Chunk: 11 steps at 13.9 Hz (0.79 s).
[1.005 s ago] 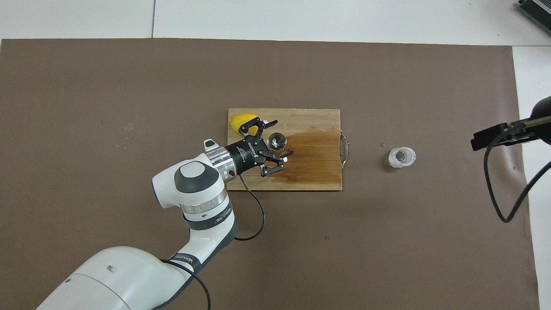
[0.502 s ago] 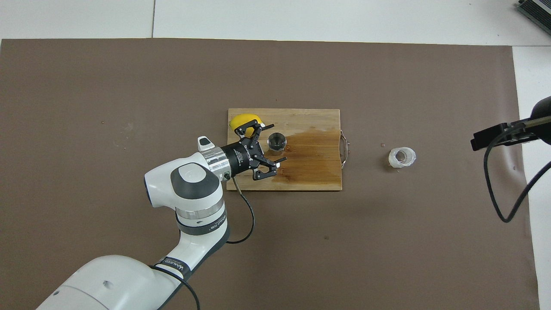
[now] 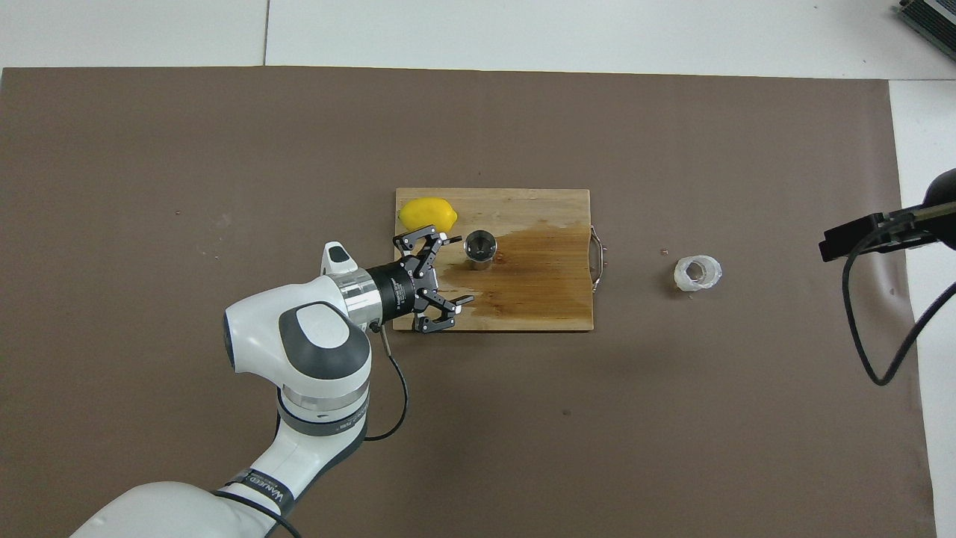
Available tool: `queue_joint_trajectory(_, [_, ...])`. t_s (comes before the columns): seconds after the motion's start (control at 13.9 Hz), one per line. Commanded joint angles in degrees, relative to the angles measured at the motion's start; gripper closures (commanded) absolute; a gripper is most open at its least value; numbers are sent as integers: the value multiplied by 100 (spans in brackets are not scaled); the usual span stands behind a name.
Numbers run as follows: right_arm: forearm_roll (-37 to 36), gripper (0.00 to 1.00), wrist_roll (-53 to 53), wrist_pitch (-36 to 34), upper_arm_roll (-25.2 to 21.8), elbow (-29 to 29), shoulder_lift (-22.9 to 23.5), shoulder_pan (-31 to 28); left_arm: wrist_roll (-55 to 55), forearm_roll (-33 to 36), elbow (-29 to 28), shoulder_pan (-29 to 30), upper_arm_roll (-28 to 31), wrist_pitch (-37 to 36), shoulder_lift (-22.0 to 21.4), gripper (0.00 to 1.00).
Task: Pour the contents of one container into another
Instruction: 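Withdraw the left gripper while the right gripper reaches the white cup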
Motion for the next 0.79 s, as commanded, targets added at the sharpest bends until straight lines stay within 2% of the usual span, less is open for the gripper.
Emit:
queue_joint_trajectory(0.0, [14,0,-469,-23,34,-99,-129,-63,1,495,-360,-175,91,243,-312,0])
queue_joint_trajectory(0.29, [40,0,-2101,39,34,-221,-164,-98,-16,2373,-334,-44,144,173,-426,0])
queue_joint_trajectory(0.43, [75,0,-3330,371,17,-502,-270,-151,1,3042,-334,141,153,7,-532,0])
queue_joint_trajectory(0.57, [128,0,-4377,705,16,-810,-340,-370,1,4261,-168,456,170,-519,-576,0])
queue_joint_trajectory(0.72, [478,0,-5370,900,16,-1030,-332,-624,1,5265,105,711,188,-1178,-585,0])
